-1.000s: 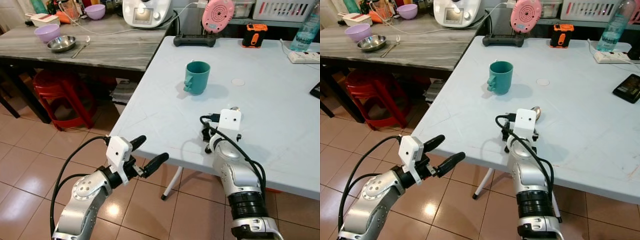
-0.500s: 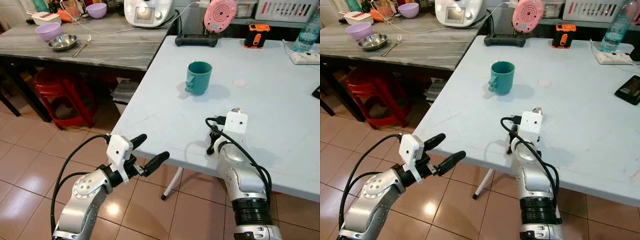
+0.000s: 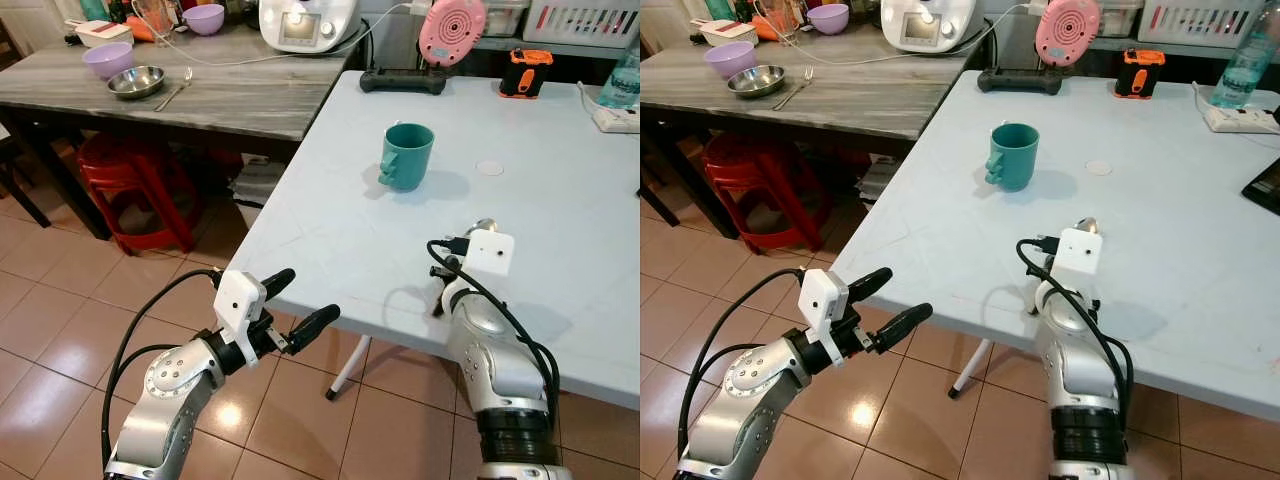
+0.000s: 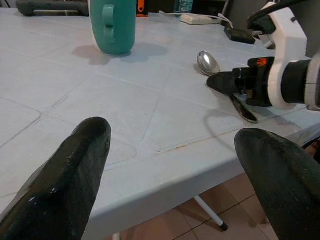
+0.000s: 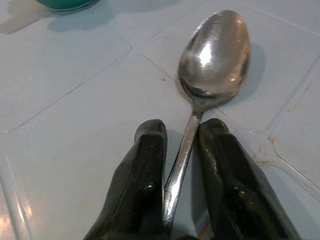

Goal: Setting the table

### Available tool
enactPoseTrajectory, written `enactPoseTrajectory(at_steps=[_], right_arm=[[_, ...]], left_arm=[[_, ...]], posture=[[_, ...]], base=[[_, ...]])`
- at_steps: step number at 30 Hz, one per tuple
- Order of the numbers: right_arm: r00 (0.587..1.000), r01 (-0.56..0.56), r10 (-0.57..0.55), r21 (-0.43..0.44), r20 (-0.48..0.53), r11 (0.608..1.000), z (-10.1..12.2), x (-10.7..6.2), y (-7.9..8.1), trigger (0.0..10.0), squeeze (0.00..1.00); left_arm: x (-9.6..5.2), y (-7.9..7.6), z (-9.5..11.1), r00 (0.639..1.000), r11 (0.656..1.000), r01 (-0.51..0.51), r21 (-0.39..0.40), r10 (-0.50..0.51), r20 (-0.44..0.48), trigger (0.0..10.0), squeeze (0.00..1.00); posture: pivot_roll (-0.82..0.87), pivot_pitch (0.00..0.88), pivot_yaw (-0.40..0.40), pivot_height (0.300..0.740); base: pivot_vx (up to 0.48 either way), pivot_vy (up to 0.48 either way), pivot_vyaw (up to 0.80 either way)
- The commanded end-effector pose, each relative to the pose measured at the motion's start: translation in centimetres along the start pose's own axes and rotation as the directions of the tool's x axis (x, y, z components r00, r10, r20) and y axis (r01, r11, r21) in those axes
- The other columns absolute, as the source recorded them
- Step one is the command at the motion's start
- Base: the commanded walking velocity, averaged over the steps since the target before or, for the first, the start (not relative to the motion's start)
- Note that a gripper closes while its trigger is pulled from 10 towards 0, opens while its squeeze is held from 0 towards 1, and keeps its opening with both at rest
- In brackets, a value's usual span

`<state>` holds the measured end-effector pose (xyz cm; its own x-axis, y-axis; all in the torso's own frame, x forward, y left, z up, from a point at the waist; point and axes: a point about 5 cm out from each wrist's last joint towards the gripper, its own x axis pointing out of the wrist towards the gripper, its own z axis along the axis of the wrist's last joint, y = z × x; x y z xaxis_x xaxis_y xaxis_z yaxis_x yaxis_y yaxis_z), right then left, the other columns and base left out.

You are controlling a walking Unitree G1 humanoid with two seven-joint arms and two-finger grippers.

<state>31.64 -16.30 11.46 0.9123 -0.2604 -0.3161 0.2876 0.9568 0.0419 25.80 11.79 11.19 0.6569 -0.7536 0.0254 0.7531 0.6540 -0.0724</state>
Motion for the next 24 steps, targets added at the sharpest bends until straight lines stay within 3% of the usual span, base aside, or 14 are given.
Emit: enactPoseTrajectory(at_steps=[1,13,24], right_arm=[[0.986,0.03,-0.032,-0.014,-0.164,0.999,-3.5,-0.2,-0.9,0.0,0.0],[0.985,0.002,0.0,0.014,-0.172,1.0,-4.0,-0.6,-2.0,0.0,0.0],[0.989,-0.136,0.135,-0.014,-0.058,0.991,-2.0,-0.4,-1.7,0.0,0.0]], left_arm=[[-0.1,0.1,0.2,1.0,1.0,0.007,0.006,-0.007,-0.005,10.0,0.0],[0.0,0.2,0.3,1.0,1.0,0.008,0.009,-0.008,-0.006,10.0,0.0],[0.2,0.6,0.8,1.0,0.999,-0.018,0.031,0.018,0.009,10.0,0.0]], posture=[[-0.11,0.101,0.079,0.74],[-0.11,0.101,0.09,0.74],[-0.11,0.096,0.102,0.74]], base=[[0.0,0.0,0.0],[0.0,0.0,0.0],[0.0,0.0,0.0]])
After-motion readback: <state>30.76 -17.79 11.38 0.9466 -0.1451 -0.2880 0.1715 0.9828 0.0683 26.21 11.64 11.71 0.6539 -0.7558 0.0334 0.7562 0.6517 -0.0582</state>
